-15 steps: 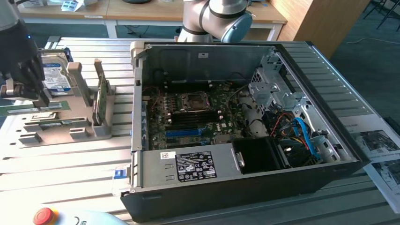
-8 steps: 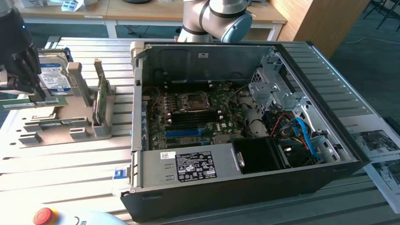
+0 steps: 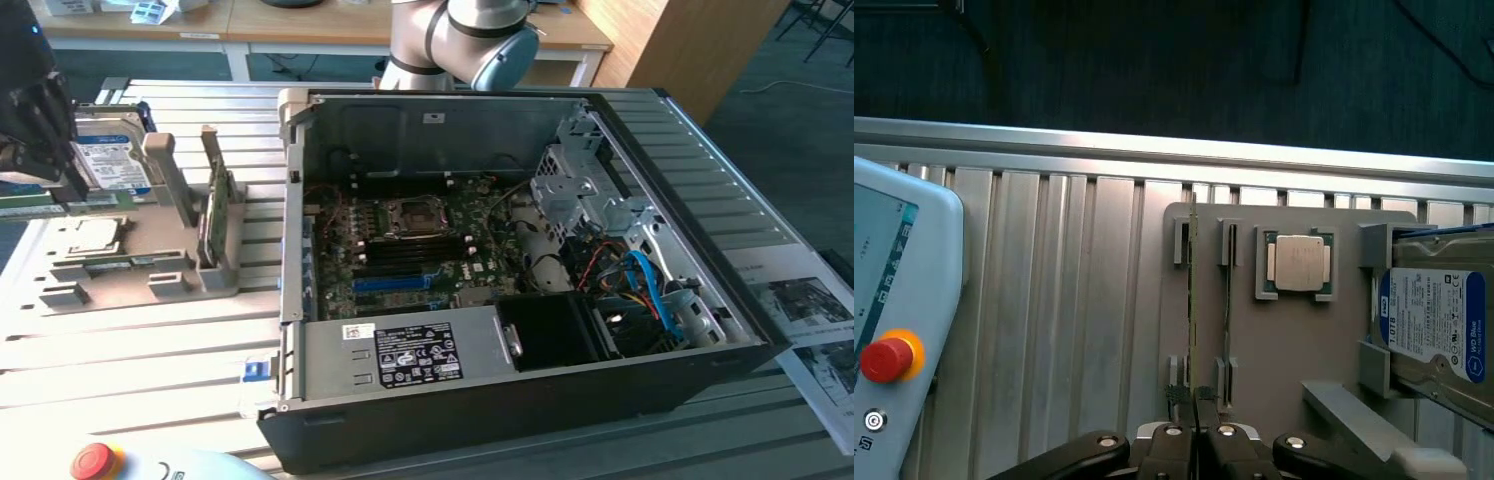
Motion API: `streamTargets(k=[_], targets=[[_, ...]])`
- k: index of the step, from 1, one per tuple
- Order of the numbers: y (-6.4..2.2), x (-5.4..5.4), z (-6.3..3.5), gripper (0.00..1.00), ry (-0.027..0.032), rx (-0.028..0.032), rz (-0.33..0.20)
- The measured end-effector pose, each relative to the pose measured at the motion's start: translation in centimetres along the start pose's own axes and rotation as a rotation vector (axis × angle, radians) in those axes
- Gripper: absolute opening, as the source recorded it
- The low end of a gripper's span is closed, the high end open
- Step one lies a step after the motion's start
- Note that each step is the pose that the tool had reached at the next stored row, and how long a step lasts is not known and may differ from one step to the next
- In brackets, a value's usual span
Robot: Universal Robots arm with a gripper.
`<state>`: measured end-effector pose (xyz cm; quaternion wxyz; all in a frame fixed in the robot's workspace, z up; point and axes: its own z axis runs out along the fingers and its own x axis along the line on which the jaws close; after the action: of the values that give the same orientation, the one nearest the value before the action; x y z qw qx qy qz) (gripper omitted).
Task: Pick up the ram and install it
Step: 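Pick up the ram and move it above insertion slot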
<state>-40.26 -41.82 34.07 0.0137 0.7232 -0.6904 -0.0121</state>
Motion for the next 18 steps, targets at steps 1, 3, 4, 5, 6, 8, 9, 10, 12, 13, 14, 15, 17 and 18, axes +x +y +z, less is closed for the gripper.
streamTargets(k=[1, 3, 4, 5, 6, 8, 9, 10, 12, 13, 14, 15, 17, 18], targets=[[0.01, 0.0, -0.26, 0.12, 0.0001, 0.0000, 0.000], [0.03, 0.0, -0.78, 0.12, 0.0002, -0.0001, 0.001], [0.04, 0.0, -1.05, 0.12, 0.0003, -0.0001, 0.001], [0.05, 0.0, -1.30, 0.12, 0.0002, -0.0001, 0.001], [0.06, 0.0, -1.55, 0.12, 0.0003, 0.0000, 0.001], [0.08, 0.0, -2.06, 0.12, 0.0004, 0.0000, 0.001], [0.09, 0.0, -2.30, 0.12, 0.0005, 0.0000, 0.001], [0.09, 0.0, -2.54, 0.12, 0.0006, -0.0001, 0.001], [0.11, 0.0, -3.01, 0.12, 0.0007, 0.0000, 0.001], [0.12, 0.0, -3.23, 0.12, 0.0007, 0.0000, 0.001], [0.13, 0.0, -3.47, 0.12, 0.0008, -0.0001, 0.001], [0.13, 0.0, -3.67, 0.12, 0.0009, 0.0000, 0.001], [0.15, 0.0, -4.08, 0.12, 0.0011, -0.0001, 0.001], [0.16, 0.0, -4.26, 0.12, 0.0011, 0.0000, 0.002]])
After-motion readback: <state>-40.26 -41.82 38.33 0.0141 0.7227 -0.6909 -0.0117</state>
